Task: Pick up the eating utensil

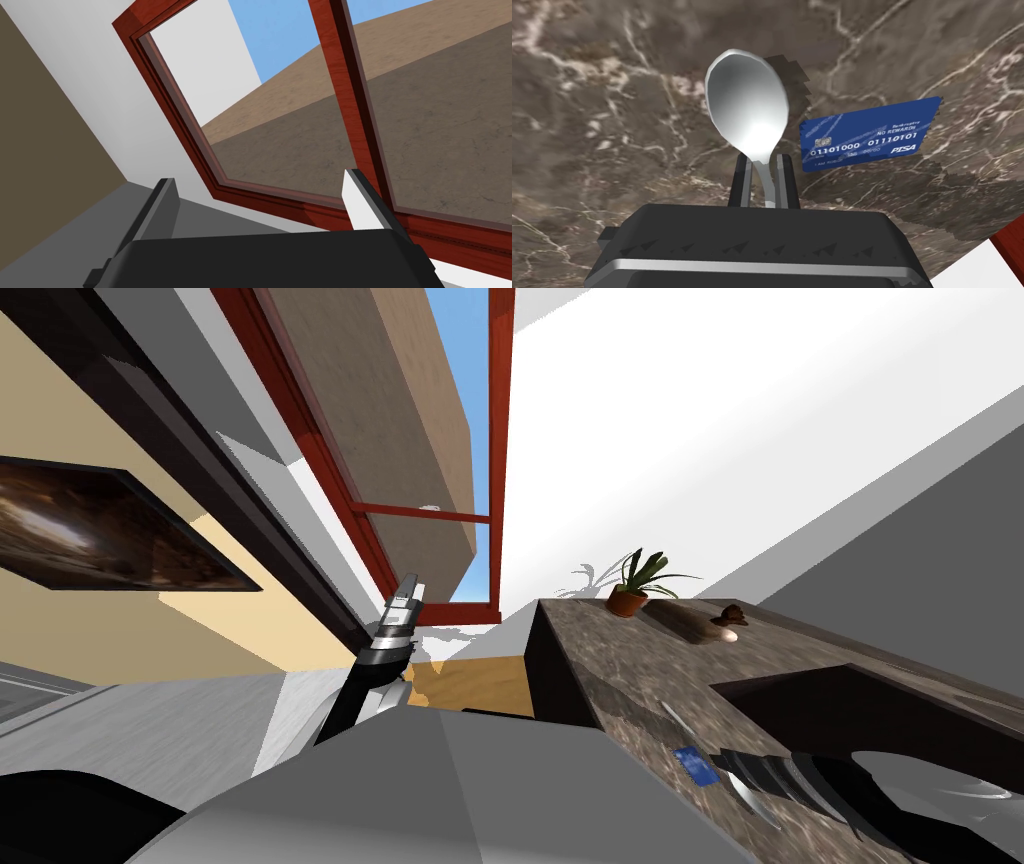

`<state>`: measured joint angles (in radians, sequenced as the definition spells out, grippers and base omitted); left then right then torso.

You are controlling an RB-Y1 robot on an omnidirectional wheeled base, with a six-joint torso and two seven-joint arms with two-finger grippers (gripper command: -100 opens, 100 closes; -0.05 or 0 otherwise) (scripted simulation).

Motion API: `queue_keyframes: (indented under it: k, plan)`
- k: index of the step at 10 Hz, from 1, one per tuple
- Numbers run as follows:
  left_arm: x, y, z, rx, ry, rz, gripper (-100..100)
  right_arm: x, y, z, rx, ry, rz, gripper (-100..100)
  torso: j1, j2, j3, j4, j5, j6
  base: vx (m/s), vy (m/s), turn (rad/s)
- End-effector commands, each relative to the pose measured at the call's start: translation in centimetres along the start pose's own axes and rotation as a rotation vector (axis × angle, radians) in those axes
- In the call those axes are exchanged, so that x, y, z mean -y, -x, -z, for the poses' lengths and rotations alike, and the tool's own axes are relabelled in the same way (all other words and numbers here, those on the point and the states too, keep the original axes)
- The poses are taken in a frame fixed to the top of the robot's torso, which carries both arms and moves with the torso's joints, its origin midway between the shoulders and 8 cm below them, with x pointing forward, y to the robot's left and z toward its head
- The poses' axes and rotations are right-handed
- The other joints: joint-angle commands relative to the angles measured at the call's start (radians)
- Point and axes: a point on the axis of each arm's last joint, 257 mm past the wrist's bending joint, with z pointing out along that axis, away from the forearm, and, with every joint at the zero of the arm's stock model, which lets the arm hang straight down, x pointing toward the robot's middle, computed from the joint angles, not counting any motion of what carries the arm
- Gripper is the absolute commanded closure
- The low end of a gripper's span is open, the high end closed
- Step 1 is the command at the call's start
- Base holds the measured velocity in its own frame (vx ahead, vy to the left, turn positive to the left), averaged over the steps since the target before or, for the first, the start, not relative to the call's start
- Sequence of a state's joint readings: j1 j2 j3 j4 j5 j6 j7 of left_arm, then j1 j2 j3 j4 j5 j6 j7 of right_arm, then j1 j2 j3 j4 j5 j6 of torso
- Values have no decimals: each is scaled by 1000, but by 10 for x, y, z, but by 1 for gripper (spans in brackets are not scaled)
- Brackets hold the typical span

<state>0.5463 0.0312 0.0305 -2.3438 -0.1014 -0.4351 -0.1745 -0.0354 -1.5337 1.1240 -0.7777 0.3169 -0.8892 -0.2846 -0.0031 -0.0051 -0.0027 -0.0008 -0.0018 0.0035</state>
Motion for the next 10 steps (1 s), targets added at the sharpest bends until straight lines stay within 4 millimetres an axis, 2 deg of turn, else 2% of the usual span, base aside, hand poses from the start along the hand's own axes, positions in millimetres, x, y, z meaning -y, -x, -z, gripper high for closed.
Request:
queue_keyframes:
  k: [1,2,3,4,9,10]
  plan:
    - [0,0,0,0,0,0,0,0,0,0,0,0,0,100,0,0,0,0,0,0,0,0,0]
    - [0,0,0,0,0,0,0,0,0,0,0,0,0,100,0,0,0,0,0,0,0,0,0]
    - [0,0,0,0,0,0,0,0,0,0,0,0,1,0,0,0,0,0,0,0,0,0,0]
    - [0,0,0,0,0,0,0,-3,0,5,-4,5,18,100,0,0,0,0,0,0,67,-2,-187]
    - [0,0,0,0,0,0,0,-9,0,15,-13,17,56,100,0,-6,-4,-1,0,1,90,4,-123]
    - [0,0,0,0,0,0,0,-9,0,15,-14,17,58,0,0,-4,-3,-1,0,0,6,1,8]
